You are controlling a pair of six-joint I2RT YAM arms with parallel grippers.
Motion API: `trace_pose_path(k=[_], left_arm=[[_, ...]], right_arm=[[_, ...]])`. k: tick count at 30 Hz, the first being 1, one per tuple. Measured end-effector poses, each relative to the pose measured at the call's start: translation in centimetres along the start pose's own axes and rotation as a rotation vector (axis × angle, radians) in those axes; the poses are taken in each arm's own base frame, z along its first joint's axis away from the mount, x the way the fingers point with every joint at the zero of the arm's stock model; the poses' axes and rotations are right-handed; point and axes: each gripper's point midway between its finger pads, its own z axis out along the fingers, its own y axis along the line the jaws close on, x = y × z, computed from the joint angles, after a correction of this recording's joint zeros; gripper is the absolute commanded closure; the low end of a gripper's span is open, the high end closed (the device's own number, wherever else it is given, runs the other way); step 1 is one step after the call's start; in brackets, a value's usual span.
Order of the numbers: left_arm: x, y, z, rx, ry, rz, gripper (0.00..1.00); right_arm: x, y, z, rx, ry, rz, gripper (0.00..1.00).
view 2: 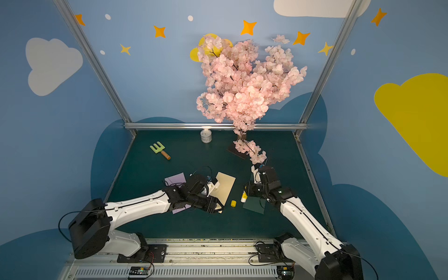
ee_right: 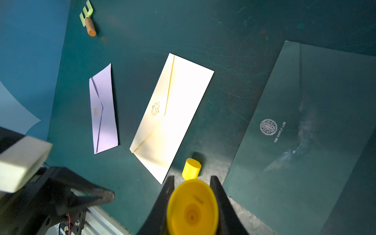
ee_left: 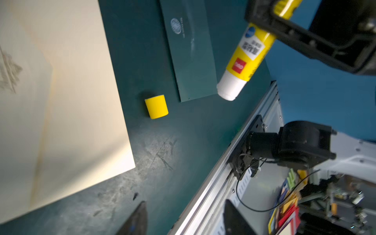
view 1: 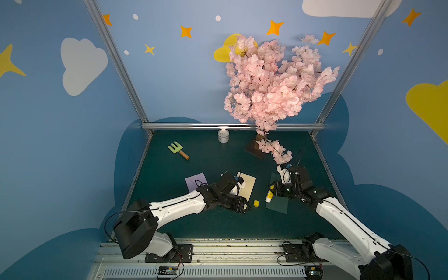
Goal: Seal the envelope with a glue stick
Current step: Close the lid of the glue stick.
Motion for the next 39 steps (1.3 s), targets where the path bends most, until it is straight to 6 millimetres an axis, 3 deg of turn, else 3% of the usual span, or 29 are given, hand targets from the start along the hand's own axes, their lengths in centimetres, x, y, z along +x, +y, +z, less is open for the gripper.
trace_pose_path(k=[2, 5, 11, 15, 21, 32, 39], left_arm=[[0.4, 0.2, 1.0, -0.015, 0.019, -0.032, 0.85], [0.7, 0.4, 2.7, -0.043, 0.049, -0.093, 0.91], [1.3, 0.9, 5.5, -0.11, 0.075, -0.205, 0.89], [0.6, 0.7, 6.9, -0.15, 0.063, -0.236, 0.88], [-0.6, 0.4, 8.1, -0.202, 0.048, -0.258, 0.91], [0.6, 2.9, 9.1, -0.332, 0.096, -0.279, 0.94], [0.2, 3.0, 9.7, -0.345, 0.1, -0.281, 0.94]], right_arm=[[0.0, -0.4, 0.6, 0.011, 0.012, 0.017, 1.0], [0.1, -1.2, 1.7, 0.028, 0.038, 0.053, 1.0], [0.1, -2.0, 3.2, 0.043, 0.065, 0.112, 1.0], [-0.5, -2.0, 3.9, 0.028, 0.05, 0.138, 1.0], [-0.6, -2.3, 5.6, 0.008, 0.074, 0.163, 1.0], [-0.7, -2.1, 8.6, -0.059, 0.103, 0.195, 1.0], [-0.7, -2.1, 10.0, -0.084, 0.116, 0.211, 1.0]])
